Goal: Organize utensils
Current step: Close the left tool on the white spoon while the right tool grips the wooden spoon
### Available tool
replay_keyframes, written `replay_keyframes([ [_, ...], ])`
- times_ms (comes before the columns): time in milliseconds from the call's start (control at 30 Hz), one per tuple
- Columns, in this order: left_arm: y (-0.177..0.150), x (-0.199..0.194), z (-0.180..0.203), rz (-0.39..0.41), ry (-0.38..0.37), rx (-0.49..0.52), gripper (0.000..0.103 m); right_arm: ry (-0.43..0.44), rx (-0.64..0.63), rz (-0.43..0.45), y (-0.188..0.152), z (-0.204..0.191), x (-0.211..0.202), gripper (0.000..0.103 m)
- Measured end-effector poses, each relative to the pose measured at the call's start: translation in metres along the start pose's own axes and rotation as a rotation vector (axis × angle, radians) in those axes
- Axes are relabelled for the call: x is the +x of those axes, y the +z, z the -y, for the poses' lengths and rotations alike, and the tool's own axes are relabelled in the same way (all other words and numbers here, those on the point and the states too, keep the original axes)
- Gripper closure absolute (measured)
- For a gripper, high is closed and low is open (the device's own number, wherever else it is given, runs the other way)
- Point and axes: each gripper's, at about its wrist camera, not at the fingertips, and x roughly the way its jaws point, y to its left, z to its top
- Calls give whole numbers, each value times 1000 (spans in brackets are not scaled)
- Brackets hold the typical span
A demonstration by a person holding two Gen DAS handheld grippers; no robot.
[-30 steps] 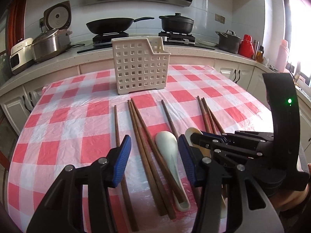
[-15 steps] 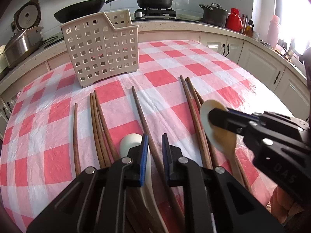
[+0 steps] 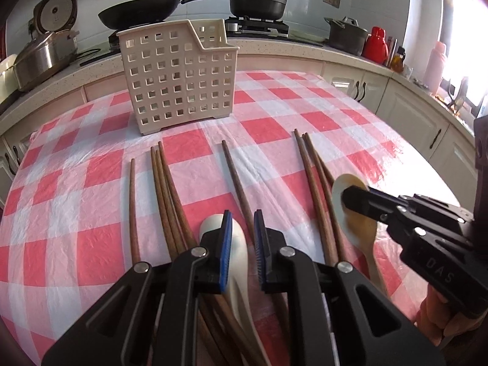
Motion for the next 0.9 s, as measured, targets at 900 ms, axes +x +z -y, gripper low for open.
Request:
replay_keyframes([
  [900, 6, -36, -5, 99, 24, -5, 70, -41, -49, 30, 15, -5, -12, 94],
])
